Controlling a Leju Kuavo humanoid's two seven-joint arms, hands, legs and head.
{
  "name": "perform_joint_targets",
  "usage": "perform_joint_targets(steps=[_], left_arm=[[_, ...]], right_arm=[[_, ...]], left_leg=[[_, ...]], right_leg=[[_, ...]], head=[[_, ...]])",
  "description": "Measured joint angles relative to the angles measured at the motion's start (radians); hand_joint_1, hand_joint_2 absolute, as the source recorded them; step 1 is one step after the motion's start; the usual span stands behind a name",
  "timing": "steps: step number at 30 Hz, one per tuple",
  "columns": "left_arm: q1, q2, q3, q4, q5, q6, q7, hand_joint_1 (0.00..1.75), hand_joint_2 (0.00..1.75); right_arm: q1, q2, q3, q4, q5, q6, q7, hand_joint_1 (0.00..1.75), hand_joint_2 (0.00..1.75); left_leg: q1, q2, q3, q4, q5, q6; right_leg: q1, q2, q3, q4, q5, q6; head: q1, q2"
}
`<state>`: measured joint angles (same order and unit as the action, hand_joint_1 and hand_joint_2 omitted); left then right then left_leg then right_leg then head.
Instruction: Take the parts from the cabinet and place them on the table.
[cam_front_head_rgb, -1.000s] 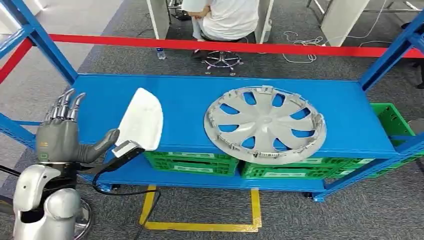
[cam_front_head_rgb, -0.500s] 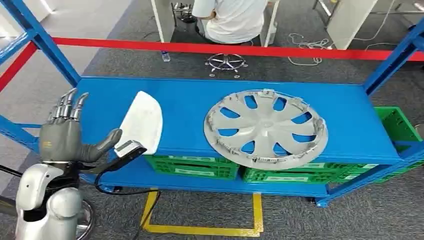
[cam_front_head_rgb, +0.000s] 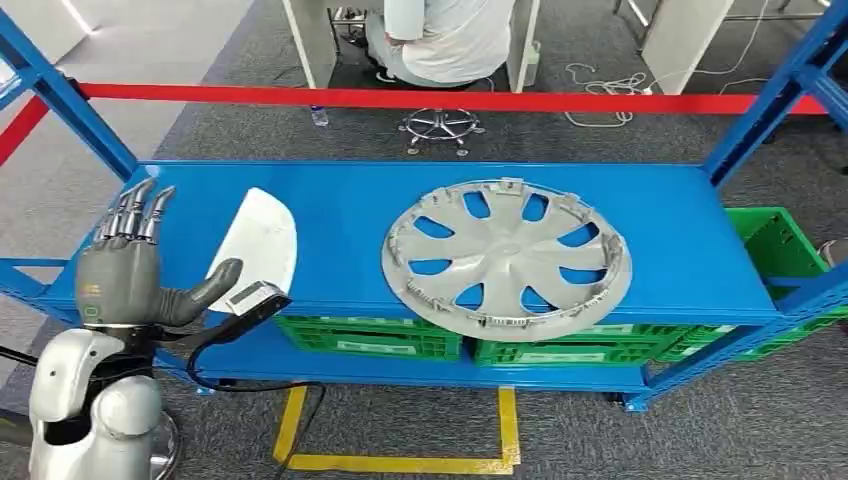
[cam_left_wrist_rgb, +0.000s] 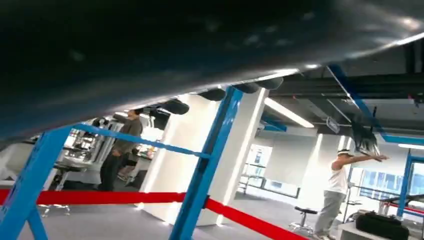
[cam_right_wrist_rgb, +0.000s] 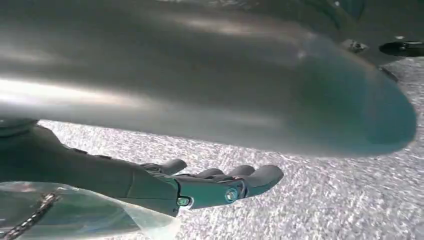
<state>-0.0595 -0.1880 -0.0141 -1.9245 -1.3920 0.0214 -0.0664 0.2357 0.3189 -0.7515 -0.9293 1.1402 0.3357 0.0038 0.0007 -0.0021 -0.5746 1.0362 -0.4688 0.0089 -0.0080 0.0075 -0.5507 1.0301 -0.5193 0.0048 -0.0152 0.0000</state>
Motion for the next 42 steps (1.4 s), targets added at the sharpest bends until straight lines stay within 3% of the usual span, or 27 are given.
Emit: perform_joint_targets(steps=[3,4,5,11,14,29,30,42], left_arm=[[0.0,0.0,0.0,0.0,-0.001,0.0,0.0,0.0,0.0],[0.001,0.0,0.0,0.001,-0.001,0.0,0.0,0.0,0.0],[0.001,-0.002,-0.001,0.001,0.002,-0.001,0.0,0.0,0.0],[0.002,-0.003,0.003,0.001,0.028,-0.001,-0.006,0.0,0.0],[0.002,-0.003,0.004,0.001,0.028,-0.001,-0.006,0.0,0.0],[0.005,-0.003,0.003,0.02,-0.003,-0.043,0.013,0.0,0.0],[0.005,-0.003,0.003,0.023,-0.004,-0.043,0.013,0.0,1.75],[0.02,-0.002,0.003,0.105,-0.087,-0.053,0.021,0.0,1.75]], right_arm=[[0.001,0.0,0.0,0.0,0.0,0.0,0.002,0.0,0.0],[0.002,0.0,0.0,0.0,-0.001,0.001,0.002,0.0,0.0],[0.002,0.0,0.0,-0.002,-0.001,0.0,0.003,0.0,0.0],[0.003,0.0,0.0,-0.004,-0.003,0.0,0.003,0.0,0.0],[0.003,0.0,0.001,-0.005,-0.004,0.001,0.004,0.0,0.0],[0.011,0.0,0.024,-0.016,-0.034,0.002,0.026,0.0,0.0],[0.011,0.0,0.024,-0.016,-0.034,0.002,0.026,0.0,0.0],[0.01,0.0,0.024,-0.016,-0.013,0.001,0.011,0.0,0.0]], left_leg=[[-0.002,-0.002,-0.002,-0.013,-0.008,-0.001],[0.003,-0.003,0.0,-0.022,0.0,-0.022],[0.001,-0.003,0.0,-0.022,-0.001,-0.022],[-0.002,-0.003,0.0,-0.021,-0.004,-0.011],[-0.002,-0.003,0.0,-0.021,-0.005,-0.008],[0.0,-0.003,0.001,-0.021,-0.003,-0.007],[0.0,-0.003,0.001,-0.021,-0.003,-0.007],[0.001,-0.002,0.001,-0.021,-0.003,-0.007]], right_leg=[[-0.003,-0.007,-0.003,-0.01,0.005,0.013],[0.0,-0.007,-0.003,-0.006,0.002,-0.009],[0.0,-0.008,-0.002,-0.008,0.005,-0.018],[-0.003,-0.006,0.004,-0.023,0.011,-0.007],[-0.004,-0.006,0.006,-0.027,0.012,0.009],[-0.001,-0.006,0.005,-0.026,0.013,0.013],[-0.001,-0.006,0.005,-0.026,0.013,0.013],[-0.001,-0.006,0.005,-0.026,0.012,0.012]], head=[[0.0,0.0],[0.004,0.0],[0.006,0.0],[0.006,0.0],[0.005,0.0],[0.005,0.0],[0.005,0.0],[0.005,0.0]])
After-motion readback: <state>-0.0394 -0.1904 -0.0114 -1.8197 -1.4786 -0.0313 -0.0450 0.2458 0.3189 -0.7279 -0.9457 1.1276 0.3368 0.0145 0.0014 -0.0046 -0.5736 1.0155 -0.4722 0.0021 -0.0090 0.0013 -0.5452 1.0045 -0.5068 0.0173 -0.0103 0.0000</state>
